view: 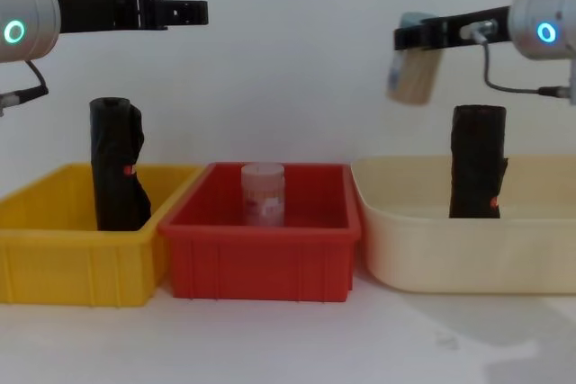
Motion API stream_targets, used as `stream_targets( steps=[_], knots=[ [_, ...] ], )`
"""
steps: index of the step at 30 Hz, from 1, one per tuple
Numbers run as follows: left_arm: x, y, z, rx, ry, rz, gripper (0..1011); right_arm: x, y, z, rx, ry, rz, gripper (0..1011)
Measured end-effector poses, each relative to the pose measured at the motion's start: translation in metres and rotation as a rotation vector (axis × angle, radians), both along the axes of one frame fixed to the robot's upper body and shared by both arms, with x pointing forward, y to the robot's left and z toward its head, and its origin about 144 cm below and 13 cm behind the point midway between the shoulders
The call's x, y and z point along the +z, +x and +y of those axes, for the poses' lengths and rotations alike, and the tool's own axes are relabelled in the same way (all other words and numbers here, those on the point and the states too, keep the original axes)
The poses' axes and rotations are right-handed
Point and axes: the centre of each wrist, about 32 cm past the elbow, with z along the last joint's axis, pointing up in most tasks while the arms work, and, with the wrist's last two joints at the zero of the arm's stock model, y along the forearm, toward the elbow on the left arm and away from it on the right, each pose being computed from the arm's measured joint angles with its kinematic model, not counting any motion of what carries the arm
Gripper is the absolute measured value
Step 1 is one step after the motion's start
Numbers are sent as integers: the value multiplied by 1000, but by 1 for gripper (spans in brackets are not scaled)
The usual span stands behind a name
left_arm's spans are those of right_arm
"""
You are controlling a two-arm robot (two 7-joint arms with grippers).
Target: Pick up the garbage bag with the one hand and transfer it to the other hand.
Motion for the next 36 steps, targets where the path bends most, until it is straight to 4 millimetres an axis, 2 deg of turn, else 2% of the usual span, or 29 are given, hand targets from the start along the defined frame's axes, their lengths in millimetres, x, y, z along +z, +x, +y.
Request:
stream_targets(
  steps=[4, 9, 15, 25, 36],
  knots=[
    [0, 0, 0, 0, 0, 0, 1000, -1, 5, -9, -33, -20, -29, 684],
    [0, 0, 0, 0, 0, 0, 1000, -4, 8, -15, -45, -26, -53, 863],
    [0, 0, 0, 0, 0, 0, 1001, -7, 7, -19, -23, -18, -68, 1001],
    [0, 0, 0, 0, 0, 0, 1001, -18, -17, -17, 74, 41, -60, 1001],
    [0, 0, 0, 0, 0, 0, 1000, -44, -64, -2, 200, 109, 0, 1000]
  ],
)
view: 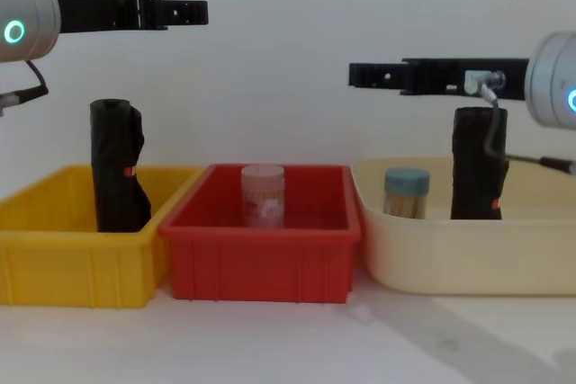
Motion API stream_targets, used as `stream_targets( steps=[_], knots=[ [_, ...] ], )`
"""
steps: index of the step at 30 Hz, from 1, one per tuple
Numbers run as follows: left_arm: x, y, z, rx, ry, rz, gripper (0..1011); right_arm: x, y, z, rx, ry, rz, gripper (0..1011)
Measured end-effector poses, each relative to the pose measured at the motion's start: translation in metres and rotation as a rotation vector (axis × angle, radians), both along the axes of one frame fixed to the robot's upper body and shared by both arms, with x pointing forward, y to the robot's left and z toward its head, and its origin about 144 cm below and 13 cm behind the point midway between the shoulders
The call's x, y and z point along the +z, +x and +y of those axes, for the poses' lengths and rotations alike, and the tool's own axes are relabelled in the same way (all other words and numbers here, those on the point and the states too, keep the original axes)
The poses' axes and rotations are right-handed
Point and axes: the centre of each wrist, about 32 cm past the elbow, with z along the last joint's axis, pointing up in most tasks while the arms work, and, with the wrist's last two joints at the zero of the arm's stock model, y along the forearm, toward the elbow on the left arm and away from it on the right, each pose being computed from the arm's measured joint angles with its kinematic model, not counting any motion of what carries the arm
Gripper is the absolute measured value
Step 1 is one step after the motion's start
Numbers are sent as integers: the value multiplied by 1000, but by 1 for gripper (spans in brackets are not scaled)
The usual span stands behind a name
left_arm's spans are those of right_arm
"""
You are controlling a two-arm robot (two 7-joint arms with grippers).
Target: Pick up the garbage bag with the one hand and transfer it to the other hand.
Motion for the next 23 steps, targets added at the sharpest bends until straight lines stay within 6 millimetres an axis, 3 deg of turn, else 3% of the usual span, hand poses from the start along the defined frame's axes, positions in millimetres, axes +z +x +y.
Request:
stream_targets(
  steps=[9, 23],
  knots=[
    [0, 0, 0, 0, 0, 0, 1001, -9, -20, 6, 50, 27, 25, 1000],
    [0, 0, 0, 0, 0, 0, 1000, -14, -32, 10, 81, 45, 41, 1001]
  ],
)
